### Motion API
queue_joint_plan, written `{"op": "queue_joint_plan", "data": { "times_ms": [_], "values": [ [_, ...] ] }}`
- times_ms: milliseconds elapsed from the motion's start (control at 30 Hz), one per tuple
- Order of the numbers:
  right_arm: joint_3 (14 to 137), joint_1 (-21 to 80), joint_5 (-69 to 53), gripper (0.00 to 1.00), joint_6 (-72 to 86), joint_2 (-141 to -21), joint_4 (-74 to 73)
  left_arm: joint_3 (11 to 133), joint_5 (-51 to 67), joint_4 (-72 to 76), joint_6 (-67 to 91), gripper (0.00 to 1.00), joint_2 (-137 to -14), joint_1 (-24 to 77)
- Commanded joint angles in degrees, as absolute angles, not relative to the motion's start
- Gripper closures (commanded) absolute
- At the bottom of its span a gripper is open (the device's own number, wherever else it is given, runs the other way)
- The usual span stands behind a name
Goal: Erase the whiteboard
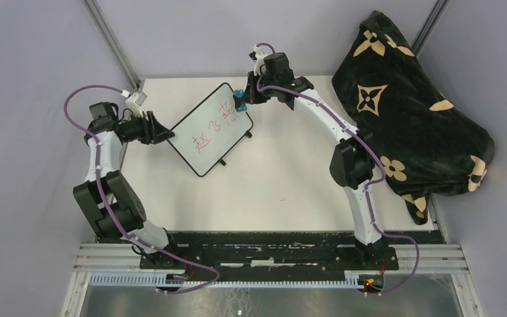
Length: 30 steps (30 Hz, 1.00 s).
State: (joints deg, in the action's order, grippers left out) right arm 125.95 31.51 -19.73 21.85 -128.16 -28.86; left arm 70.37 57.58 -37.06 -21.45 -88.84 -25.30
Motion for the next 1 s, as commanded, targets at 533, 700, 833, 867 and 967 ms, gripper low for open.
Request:
{"op": "queue_joint_plan", "data": {
  "times_ms": [533,700,833,867,967],
  "values": [
    [124.8,36.2,-9.7,0.99,18.1,-131.6,-15.5,72.3,59.6,-37.1,-21.7,0.83,-89.7,-23.4],
    [123.1,36.2,-7.3,0.99,16.1,-131.8,-13.2,73.0,59.5,-38.1,-22.9,0.97,-90.5,-23.4],
    [122.0,36.3,-6.7,0.99,15.0,-131.9,-12.1,73.8,58.7,-40.6,-25.7,0.97,-91.0,-23.4],
    [121.7,36.2,-6.5,0.99,15.0,-131.9,-11.6,74.0,58.6,-41.4,-26.6,0.97,-91.2,-23.4],
    [121.1,36.2,-6.0,0.99,14.8,-132.1,-10.4,74.8,58.3,-44.3,-30.3,0.97,-92.2,-23.4]
  ]
}}
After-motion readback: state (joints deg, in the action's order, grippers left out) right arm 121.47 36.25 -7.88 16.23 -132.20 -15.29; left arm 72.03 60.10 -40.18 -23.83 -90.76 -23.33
